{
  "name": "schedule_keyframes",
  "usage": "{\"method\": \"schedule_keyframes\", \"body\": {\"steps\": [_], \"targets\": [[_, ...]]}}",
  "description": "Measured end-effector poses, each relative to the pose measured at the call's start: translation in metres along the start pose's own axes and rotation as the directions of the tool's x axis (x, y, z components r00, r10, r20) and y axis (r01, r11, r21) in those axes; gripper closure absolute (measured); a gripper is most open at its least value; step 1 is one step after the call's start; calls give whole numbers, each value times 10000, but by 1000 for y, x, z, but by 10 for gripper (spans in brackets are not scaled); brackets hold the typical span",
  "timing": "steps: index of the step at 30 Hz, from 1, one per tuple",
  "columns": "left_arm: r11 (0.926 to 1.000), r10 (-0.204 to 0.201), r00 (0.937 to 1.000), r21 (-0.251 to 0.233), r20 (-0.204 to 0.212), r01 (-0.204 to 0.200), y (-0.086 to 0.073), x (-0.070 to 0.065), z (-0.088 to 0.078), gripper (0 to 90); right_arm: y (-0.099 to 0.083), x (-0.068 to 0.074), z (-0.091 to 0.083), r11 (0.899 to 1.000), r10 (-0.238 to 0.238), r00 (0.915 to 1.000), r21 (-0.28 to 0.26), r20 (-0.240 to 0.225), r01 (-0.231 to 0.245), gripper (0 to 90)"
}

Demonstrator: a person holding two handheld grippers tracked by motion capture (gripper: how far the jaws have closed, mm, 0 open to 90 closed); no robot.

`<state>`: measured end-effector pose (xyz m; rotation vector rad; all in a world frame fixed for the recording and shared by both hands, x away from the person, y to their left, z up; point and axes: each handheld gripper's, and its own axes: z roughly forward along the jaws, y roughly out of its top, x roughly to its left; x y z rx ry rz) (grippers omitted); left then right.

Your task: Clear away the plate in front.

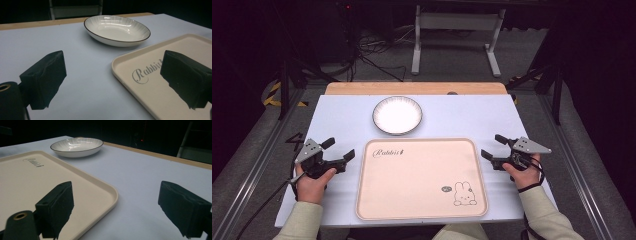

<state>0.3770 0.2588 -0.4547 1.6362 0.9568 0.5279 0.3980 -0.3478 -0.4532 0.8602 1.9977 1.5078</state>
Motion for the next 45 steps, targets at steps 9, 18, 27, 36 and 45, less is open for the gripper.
{"method": "schedule_keyframes", "body": {"steps": [9, 18, 27, 36, 45], "targets": [[9997, 251, 9997, -11, 9, -251, 18, -3, -1, 71, 0, 0, 0, 10000, 5, 10000, 10, 31, -5, 134], [9993, 306, 9995, -197, -34, -307, 37, 0, 2, 72, 0, 0, 0, 10000, -2, 10000, 38, -76, 2, 125], [9996, 135, 9999, 252, 53, -136, 49, 3, 18, 108, 0, 1, 1, 9999, -27, 10000, 155, -31, 27, 85], [9980, -458, 9989, 442, 88, 454, 57, 23, 53, 155, 0, 0, 3, 9996, -21, 10000, 272, -88, 23, 76], [9961, -730, 9973, 507, 58, 726, 66, 35, 66, 96, 1, 0, 3, 9994, -78, 9998, 330, -163, 83, 79]]}}
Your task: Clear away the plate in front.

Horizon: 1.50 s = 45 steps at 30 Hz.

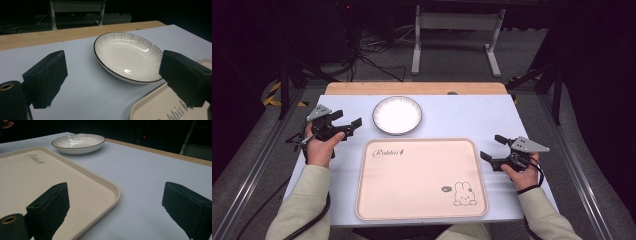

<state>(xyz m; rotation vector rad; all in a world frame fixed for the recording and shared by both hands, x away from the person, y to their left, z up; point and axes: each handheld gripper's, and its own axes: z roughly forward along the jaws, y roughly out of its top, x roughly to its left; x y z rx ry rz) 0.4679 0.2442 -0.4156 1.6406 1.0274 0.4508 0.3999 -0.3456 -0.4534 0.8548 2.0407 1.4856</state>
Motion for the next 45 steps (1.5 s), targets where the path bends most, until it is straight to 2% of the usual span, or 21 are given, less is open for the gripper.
{"method": "schedule_keyframes", "body": {"steps": [3, 4, 6, 8, 10, 13, 14, 19, 21, 23, 26, 28, 31, 32, 34, 35, 38, 41, 43, 45], "targets": [[9999, -152, 9999, -36, 66, 152, 1, 2, 2, 150, 0, 0, 0, 10000, 33, 10000, 26, -41, -33, 87], [9996, -227, 9995, -169, 229, 231, 1, 4, 3, 181, 0, 0, 1, 10000, 44, 10000, 35, -56, -43, 89], [9996, -94, 9999, -251, 118, 97, 2, 4, 4, 233, 0, -1, 0, 10000, 56, 10000, 36, -57, -55, 91], [9996, 11, 10000, -283, 35, -10, 3, 4, 4, 237, 0, -1, 0, 10000, 85, 9999, 1, -78, -85, 92], [9989, 333, 9990, -326, -297, -343, 6, 2, 6, 252, 0, -1, 0, 9999, 123, 9999, -75, -97, -123, 92], [9994, 224, 9994, -253, -272, -230, 7, 3, 7, 259, 0, -2, 0, 9999, 137, 9998, -85, -106, -138, 93], [9998, 66, 9999, -167, -90, -68, 7, 3, 9, 290, 0, -2, 0, 9999, 119, 9999, -76, -116, -120, 96], [9995, 243, 9996, -186, -170, -246, 8, 5, 13, 325, -1, -1, -1, 9999, 65, 9997, -120, -223, -68, 105], [9994, 325, 9989, -123, -342, -330, 9, 5, 16, 326, -1, -1, -1, 9999, 71, 9998, -105, -207, -73, 106], [9999, 149, 9995, 25, -267, -148, 11, 6, 17, 341, -1, -2, -1, 9999, 81, 9998, -107, -205, -83, 107], [9996, 67, 10000, -283, -35, -68, 13, 7, 22, 327, 0, -2, -1, 9999, 78, 9997, -80, -245, -80, 111], [9999, 31, 9998, -105, -182, -32, 15, 8, 26, 255, 0, -2, 0, 10000, 56, 9995, -43, -316, -58, 116], [9999, 119, 9999, -14, -124, -120, 16, 8, 30, 256, 0, -2, 0, 10000, 69, 9995, -5, -310, -70, 117], [9997, 98, 9998, 214, -198, -94, 17, 9, 34, 258, 0, -2, 0, 10000, 91, 9995, -26, -316, -92, 117], [9988, -131, 9999, 481, 5, 130, 17, 11, 37, 310, 0, -2, 0, 9999, 124, 9995, -41, -301, -125, 117], [9978, -166, 9999, 635, -34, 168, 18, 12, 39, 383, 0, -2, 0, 9999, 153, 9994, -49, -307, -155, 117], [9958, -372, 9993, 841, 83, 364, 18, 14, 44, 417, 0, -2, 0, 9999, 161, 9994, -37, -309, -162, 117], [9878, -790, 9969, 1345, -25, 786, 18, 19, 53, 415, 0, -2, 0, 9999, 165, 9994, -47, -293, -166, 117], [9796, -1025, 9946, 1723, -145, 1035, 17, 21, 58, 400, 0, -2, 0, 9998, 180, 9995, -48, -272, -182, 117], [9735, -1274, 9918, 1903, -104, 1271, 15, 23, 63, 398, 0, -2, 0, 9998, 170, 9995, -38, -253, -171, 117]]}}
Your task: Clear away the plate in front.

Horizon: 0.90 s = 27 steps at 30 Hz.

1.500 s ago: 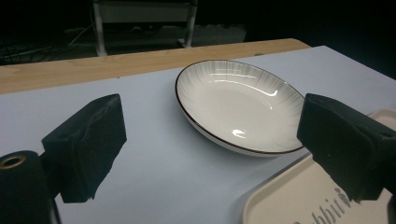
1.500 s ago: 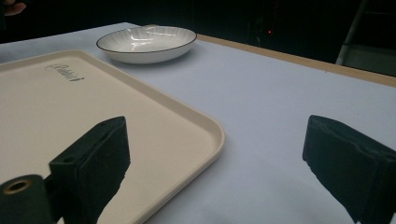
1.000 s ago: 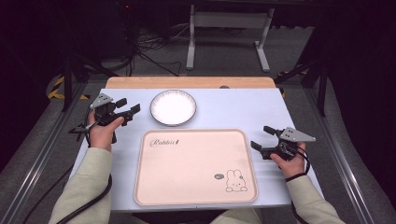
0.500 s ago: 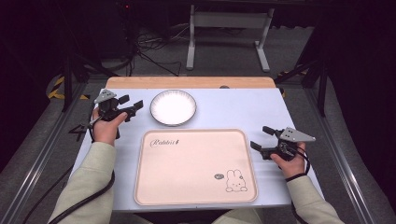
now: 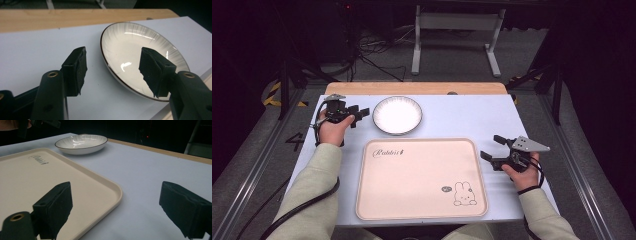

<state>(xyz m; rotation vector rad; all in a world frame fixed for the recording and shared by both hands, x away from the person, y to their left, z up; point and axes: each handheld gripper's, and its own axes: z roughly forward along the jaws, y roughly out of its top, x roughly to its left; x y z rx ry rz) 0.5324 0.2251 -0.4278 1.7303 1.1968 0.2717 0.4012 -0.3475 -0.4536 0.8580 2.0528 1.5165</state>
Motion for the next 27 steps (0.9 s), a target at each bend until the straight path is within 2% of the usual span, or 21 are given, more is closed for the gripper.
{"method": "schedule_keyframes", "body": {"steps": [4, 11, 15, 16, 17, 19, 24, 27], "targets": [[9997, -225, 9997, 105, 100, 224, -1, 2, 6, 398, 0, 0, 0, 10000, -37, 10000, -9, 6, 37, 117], [9973, -452, 9986, 564, -255, 466, -4, 4, 22, 390, 0, 1, 0, 9999, -128, 9999, 35, 20, 128, 116], [9954, -551, 9984, 773, -116, 558, -4, 4, 29, 388, 0, 1, 0, 9999, -151, 9999, 28, -2, 151, 117], [9947, -653, 9978, 796, -70, 656, -4, 3, 30, 383, 0, 1, 0, 9999, -161, 9999, 25, -3, 161, 116], [9890, -1182, 9929, 904, 102, 1168, -3, 4, 34, 362, 0, 1, 0, 9999, -170, 9999, 13, -1, 170, 116], [9871, -1306, 9914, 950, 103, 1291, -2, 2, 36, 341, 0, 2, 0, 9998, -181, 9998, -1, -8, 181, 117], [9852, -1341, 9910, 1087, 46, 1328, -1, 0, 43, 395, -1, 2, -1, 9997, -201, 9998, -147, -25, 201, 114], [9802, -1554, 9878, 1252, 42, 1537, -2, 0, 45, 412, -1, 2, -2, 9995, -245, 9997, -184, -26, 244, 114]]}}
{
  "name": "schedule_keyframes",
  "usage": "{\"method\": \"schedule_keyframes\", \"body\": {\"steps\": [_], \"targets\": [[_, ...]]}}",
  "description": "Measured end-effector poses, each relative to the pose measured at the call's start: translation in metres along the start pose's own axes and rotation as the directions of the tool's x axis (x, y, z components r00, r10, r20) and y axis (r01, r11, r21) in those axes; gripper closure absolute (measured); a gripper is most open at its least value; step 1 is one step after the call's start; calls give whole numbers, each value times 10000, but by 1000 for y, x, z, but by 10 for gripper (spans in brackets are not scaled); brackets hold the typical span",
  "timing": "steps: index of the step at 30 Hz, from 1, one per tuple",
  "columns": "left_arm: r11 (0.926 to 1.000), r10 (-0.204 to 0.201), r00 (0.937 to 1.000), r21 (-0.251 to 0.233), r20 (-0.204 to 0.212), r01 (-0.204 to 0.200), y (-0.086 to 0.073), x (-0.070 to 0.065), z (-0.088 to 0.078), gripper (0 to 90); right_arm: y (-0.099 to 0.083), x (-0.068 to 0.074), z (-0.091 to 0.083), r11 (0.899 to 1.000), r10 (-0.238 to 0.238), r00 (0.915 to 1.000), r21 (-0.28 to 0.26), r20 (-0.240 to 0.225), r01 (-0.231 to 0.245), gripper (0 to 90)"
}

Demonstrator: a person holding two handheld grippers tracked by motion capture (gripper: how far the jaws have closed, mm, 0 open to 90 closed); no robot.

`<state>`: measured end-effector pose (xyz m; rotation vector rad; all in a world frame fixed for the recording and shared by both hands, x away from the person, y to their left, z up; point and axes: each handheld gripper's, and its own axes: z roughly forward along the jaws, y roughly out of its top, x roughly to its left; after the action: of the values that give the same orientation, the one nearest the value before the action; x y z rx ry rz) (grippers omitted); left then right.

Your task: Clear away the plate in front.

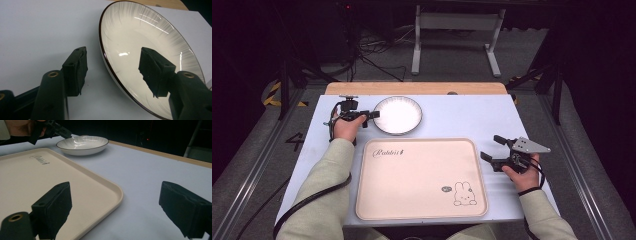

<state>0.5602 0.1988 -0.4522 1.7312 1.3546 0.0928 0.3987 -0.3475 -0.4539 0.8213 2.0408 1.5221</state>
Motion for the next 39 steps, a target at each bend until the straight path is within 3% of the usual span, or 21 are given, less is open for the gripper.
{"method": "schedule_keyframes", "body": {"steps": [2, 6, 16, 23, 26, 34, 39], "targets": [[9992, -393, 9990, 55, 227, 392, 0, 2, 1, 429, 0, 0, 0, 10000, 4, 10000, -14, -28, -4, 114], [9957, -887, 9958, 287, 207, 881, 0, 2, 3, 479, 0, 0, 0, 10000, -49, 10000, 9, -40, 49, 113], [9962, -593, 9981, 624, -170, 603, -3, -2, 14, 534, 0, 1, 0, 10000, -72, 9999, 43, -70, 72, 113], [9953, -676, 9962, 661, -548, 712, -2, -5, 17, 664, 0, 1, 1, 9999, -97, 9999, 65, -82, 98, 117], [9907, -1154, 9919, 669, -527, 1188, -1, -4, 18, 693, 0, 2, 1, 9998, -170, 9998, 118, -61, 171, 119], [9893, -1264, 9907, 672, -494, 1296, -1, -7, 20, 731, 0, 2, 1, 9998, -165, 9999, 128, -42, 165, 122], [9785, -1936, 9805, 663, -341, 1955, 0, -4, 19, 764, 0, 2, 1, 9998, -151, 9999, 133, -31, 152, 122]]}}
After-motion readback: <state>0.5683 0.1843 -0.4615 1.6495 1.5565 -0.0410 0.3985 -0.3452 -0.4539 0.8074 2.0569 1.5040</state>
